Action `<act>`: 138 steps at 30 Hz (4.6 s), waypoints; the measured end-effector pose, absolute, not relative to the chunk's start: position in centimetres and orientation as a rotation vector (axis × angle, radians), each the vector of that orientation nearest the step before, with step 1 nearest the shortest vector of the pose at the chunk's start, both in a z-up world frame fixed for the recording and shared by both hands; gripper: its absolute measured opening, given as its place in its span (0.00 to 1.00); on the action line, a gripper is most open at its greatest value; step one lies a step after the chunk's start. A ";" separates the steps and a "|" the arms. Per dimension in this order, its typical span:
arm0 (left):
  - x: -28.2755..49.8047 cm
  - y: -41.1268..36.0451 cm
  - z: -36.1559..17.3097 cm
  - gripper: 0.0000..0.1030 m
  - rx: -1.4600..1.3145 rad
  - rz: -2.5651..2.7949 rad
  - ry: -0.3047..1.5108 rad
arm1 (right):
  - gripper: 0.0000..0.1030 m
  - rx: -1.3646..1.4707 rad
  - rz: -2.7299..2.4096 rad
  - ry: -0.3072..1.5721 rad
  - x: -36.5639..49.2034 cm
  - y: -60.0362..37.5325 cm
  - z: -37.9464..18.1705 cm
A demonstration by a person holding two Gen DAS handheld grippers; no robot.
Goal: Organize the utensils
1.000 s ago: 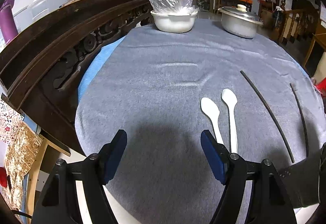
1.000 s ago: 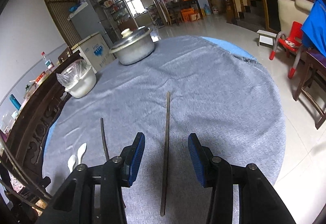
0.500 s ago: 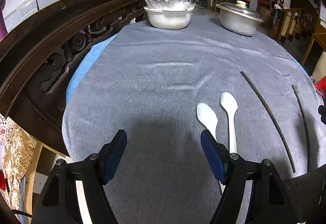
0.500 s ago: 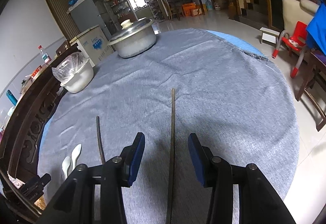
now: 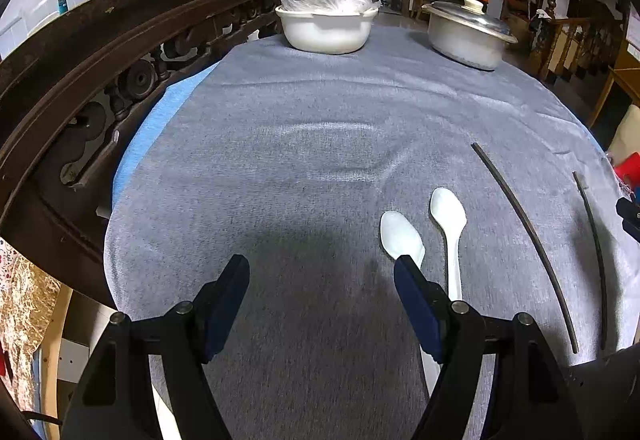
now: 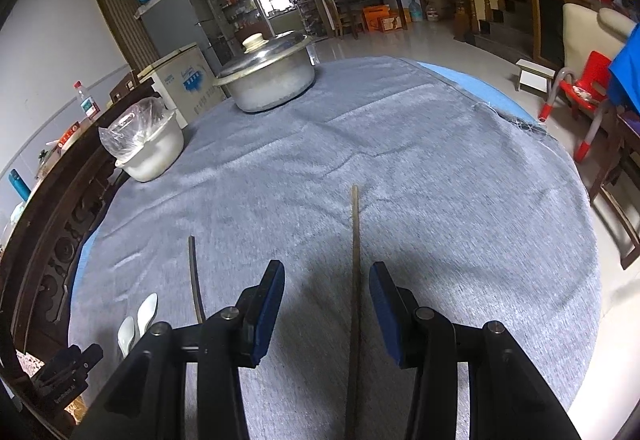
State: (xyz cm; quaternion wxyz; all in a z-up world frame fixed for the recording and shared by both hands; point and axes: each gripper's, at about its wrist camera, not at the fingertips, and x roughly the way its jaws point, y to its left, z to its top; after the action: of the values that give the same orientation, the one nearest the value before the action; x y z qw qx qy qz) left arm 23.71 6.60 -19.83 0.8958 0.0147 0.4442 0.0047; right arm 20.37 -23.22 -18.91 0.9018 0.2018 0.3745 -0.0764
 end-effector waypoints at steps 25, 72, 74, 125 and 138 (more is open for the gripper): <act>24.9 6.8 -20.4 0.73 -0.052 -0.103 0.972 | 0.46 0.428 -0.160 0.776 22.3 -24.6 -19.3; 27.0 5.9 -21.3 0.14 -0.027 -0.230 1.010 | 0.04 0.487 -0.092 0.962 28.2 -29.4 -19.8; 26.9 5.9 -21.2 0.14 -0.020 -0.230 1.011 | 0.04 0.477 -0.082 0.986 28.8 -29.5 -20.2; 27.4 6.4 -21.8 0.04 -0.048 -0.205 1.051 | 0.06 0.246 -0.182 1.114 32.0 -28.2 -22.3; 25.2 8.0 -19.1 0.01 -0.136 -0.182 0.964 | 0.06 0.448 -0.086 0.794 23.0 -30.5 -15.1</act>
State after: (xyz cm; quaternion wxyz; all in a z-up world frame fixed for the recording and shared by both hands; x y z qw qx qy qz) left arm 25.17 7.99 -19.07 0.8800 -0.0651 0.4624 -0.0874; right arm 22.95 -30.51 -15.12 0.8970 0.2164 0.3832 -0.0413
